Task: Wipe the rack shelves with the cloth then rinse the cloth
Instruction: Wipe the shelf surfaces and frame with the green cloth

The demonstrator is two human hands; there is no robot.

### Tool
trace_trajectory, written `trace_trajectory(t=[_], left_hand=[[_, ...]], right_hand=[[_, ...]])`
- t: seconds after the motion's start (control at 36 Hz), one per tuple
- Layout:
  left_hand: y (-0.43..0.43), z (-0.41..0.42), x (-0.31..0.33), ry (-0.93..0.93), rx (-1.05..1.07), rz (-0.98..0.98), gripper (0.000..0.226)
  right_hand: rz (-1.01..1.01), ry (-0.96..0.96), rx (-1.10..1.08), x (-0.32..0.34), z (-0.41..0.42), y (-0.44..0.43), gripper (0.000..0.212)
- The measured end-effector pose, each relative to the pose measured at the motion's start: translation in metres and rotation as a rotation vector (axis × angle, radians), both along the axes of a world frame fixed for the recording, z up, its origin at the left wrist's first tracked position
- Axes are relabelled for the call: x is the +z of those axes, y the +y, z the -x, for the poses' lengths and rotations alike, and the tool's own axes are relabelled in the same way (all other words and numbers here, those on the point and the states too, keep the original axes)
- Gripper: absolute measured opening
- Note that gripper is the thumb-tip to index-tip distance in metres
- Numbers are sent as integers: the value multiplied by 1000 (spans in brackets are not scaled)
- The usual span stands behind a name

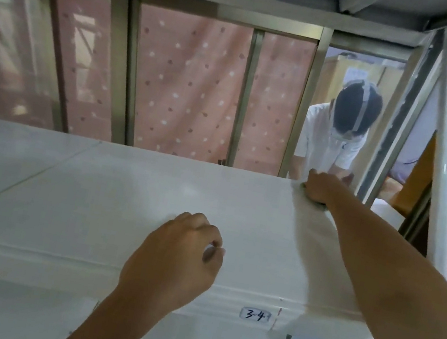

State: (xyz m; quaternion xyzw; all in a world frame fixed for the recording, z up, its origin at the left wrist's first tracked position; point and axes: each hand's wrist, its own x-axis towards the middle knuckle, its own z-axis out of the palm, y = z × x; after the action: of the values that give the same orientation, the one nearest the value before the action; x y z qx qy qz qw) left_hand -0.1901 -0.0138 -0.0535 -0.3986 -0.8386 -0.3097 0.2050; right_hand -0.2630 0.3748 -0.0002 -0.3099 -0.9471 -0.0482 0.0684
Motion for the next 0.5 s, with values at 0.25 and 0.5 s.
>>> trace_trajectory(t=[0.25,0.5], left_hand=[[0,-1,2,54,92,-43,14],[1,4,-4,288,235,-260,24]], right_hand=[[-67,-49,534,-2,74,-149,55],[59,-107,1119,-4,-3,-250,35]])
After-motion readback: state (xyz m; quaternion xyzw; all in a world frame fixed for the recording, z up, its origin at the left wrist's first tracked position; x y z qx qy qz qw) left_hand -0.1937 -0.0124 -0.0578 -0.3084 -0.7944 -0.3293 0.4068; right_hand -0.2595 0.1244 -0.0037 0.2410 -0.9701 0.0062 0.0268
